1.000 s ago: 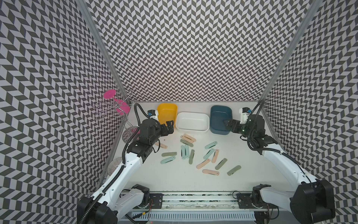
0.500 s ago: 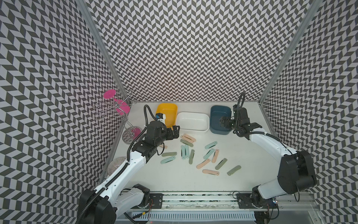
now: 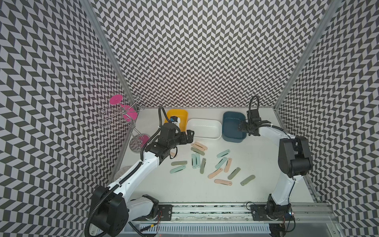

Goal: Place the fruit knives into the storage box by color
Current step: Adjust the storage box at the center of the board.

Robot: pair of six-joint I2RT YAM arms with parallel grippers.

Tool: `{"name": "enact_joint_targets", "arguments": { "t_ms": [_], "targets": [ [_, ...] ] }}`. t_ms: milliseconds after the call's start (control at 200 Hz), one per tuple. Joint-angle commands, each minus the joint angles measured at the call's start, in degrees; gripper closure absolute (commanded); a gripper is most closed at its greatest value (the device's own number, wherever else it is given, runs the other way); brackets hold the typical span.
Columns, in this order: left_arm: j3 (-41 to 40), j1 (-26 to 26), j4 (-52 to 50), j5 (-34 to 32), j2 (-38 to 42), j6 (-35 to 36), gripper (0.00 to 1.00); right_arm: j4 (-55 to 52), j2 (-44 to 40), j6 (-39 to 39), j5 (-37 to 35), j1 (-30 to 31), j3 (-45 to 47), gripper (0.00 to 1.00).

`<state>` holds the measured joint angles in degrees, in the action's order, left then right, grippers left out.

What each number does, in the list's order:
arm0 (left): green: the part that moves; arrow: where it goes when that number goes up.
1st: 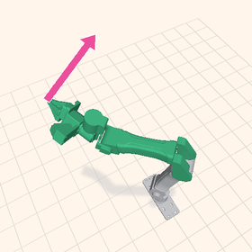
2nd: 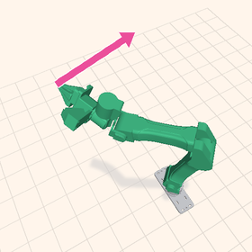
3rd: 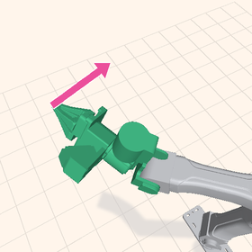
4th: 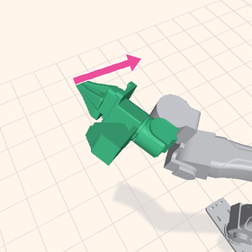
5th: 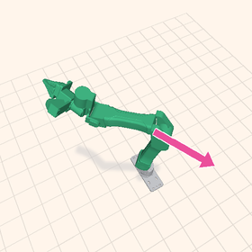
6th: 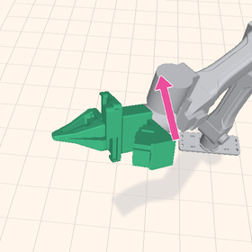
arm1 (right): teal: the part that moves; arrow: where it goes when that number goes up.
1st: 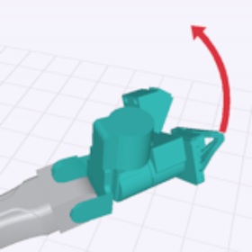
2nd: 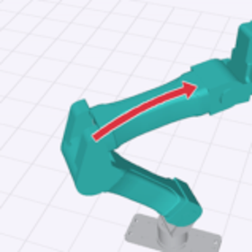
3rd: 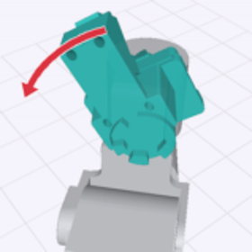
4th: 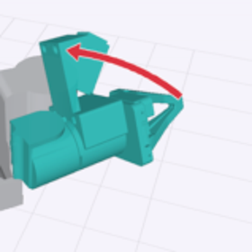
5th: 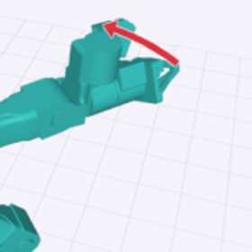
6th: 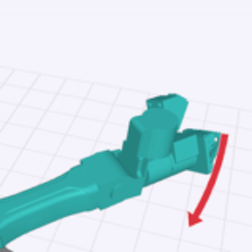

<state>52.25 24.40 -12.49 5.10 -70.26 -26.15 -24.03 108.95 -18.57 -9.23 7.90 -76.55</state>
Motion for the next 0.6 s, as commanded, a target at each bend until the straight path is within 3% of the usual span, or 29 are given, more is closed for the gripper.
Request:
{"name": "enact_joint_targets", "arguments": {
  "t_ms": [0, 346, 596],
  "targets": [
    [2.18, 0.53, 1.35, 1.55, -0.92, 0.66, 0.00, 1.21, 1.25, -1.13, -0.80, -0.14, 1.20, 0.00],
    [1.46, 1.38, 2.69, 2.61, -1.72, 0.07, 0.00, 5.85, -3.45, -6.25, 0.88, -6.34, 12.22, 0.03],
    [1.16, 1.66, 2.40, 2.90, -1.47, 0.14, 0.00, 9.55, -11.56, -10.99, 1.60, -9.88, 21.40, 0.05]
  ]
}}
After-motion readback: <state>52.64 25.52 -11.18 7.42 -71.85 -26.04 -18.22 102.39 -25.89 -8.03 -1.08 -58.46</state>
